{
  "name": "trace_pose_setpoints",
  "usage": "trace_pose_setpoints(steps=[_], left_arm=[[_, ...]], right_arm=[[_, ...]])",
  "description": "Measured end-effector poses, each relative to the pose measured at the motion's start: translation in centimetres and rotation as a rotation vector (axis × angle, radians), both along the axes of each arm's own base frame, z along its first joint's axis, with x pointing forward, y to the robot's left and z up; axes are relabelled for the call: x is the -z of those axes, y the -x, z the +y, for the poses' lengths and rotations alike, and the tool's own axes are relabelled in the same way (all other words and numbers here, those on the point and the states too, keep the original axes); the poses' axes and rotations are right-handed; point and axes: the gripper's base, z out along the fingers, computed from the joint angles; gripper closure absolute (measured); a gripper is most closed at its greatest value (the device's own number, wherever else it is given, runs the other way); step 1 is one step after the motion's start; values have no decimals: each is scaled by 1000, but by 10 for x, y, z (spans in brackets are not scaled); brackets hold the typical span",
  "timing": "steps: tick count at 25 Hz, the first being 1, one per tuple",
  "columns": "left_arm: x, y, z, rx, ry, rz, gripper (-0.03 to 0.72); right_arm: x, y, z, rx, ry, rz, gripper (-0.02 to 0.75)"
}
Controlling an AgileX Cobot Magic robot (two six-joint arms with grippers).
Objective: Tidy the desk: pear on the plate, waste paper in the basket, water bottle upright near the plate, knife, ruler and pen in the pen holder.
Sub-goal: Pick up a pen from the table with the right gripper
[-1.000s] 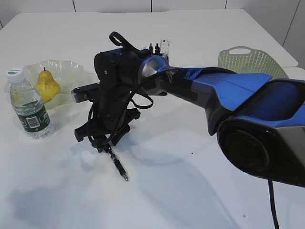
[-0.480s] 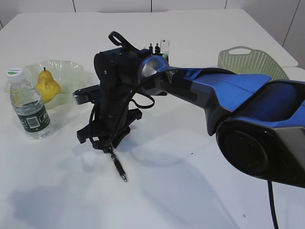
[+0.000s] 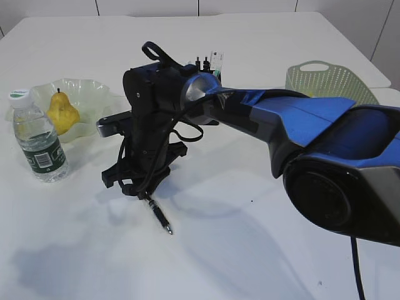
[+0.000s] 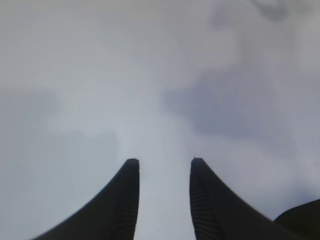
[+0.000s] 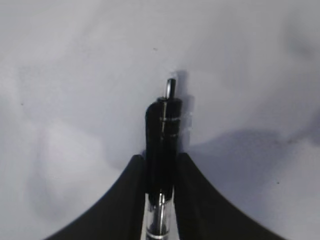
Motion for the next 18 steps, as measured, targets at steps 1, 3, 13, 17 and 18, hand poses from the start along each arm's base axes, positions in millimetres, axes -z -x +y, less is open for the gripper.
trace_pose_setpoints(steps=[1,3,13,17,18], left_arm=[[0,0,0,0,0,0,451],[0,0,0,0,0,0,451],[0,0,0,0,0,0,451],[0,0,0,0,0,-2,451],[0,0,0,0,0,-2,451]], right_arm=[[0,0,0,2,0,0,568],[0,0,0,1,2,-1,594],[-2,-2,2,3,-6,-7,601],[-9,-6,6,7,-41,-27,602],[-13,-7,7,8,-52,-35,603]])
